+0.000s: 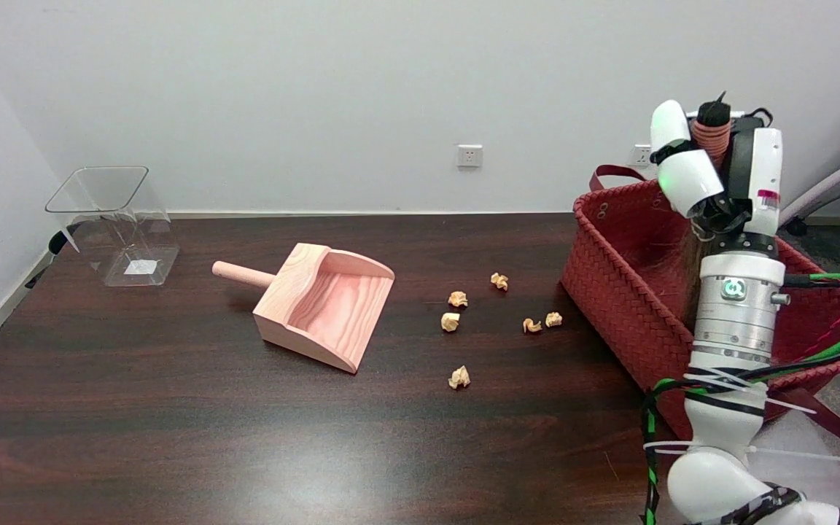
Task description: Pick up the broom.
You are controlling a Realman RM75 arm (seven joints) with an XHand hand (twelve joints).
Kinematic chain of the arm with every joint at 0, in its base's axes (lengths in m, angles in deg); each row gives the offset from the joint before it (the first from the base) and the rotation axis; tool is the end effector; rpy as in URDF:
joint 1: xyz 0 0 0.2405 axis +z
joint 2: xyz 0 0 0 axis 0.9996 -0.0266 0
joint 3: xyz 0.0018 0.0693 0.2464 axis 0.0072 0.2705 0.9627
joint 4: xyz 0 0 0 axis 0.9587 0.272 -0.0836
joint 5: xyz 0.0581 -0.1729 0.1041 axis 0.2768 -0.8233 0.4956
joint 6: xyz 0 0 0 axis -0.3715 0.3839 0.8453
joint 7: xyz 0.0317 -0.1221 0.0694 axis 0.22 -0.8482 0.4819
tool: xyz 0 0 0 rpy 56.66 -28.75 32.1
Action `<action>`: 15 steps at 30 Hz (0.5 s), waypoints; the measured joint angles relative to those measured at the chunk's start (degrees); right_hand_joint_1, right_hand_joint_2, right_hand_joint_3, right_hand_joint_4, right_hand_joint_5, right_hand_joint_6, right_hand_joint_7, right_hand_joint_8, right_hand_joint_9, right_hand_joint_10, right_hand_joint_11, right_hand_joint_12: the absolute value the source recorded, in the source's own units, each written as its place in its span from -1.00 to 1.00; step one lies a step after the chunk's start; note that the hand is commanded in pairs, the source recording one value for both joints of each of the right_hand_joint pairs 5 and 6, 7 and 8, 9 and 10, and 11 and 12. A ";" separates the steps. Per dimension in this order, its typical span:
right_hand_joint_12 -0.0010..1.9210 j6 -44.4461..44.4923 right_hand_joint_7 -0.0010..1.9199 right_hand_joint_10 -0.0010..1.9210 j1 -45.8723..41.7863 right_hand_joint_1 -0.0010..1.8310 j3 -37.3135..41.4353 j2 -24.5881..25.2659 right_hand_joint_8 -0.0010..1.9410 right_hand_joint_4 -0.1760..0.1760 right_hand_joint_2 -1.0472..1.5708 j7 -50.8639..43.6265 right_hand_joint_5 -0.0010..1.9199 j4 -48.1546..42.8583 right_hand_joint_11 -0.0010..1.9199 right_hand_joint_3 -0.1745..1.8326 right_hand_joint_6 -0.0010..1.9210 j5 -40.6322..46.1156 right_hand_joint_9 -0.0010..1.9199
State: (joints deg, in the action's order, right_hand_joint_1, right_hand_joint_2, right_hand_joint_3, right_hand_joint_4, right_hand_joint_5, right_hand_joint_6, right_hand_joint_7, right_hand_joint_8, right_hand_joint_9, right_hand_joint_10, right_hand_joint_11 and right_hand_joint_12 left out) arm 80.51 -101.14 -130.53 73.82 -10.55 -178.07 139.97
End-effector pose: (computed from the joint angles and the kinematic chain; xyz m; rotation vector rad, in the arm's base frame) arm -0.1649 -0.2274 0.3502 1.2076 -0.0136 1.4078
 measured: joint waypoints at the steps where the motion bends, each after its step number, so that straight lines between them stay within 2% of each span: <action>1: 1.00 0.19 1.00 1.00 0.09 -0.08 -0.17 0.17 0.98 0.00 1.00 0.02 1.00 -0.21 1.00 -0.21 1.00 -0.72 1.00; 15: 0.97 0.30 1.00 0.97 2.33 -0.07 -3.68 6.01 0.98 0.00 1.00 -0.55 0.97 -2.37 0.97 -0.08 0.97 -11.37 0.97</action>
State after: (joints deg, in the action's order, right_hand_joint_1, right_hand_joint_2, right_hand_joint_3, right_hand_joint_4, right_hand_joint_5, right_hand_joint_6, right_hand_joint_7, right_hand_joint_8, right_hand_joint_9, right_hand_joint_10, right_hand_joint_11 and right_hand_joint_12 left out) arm 80.81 -98.81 -134.20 79.83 -11.10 -180.44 128.61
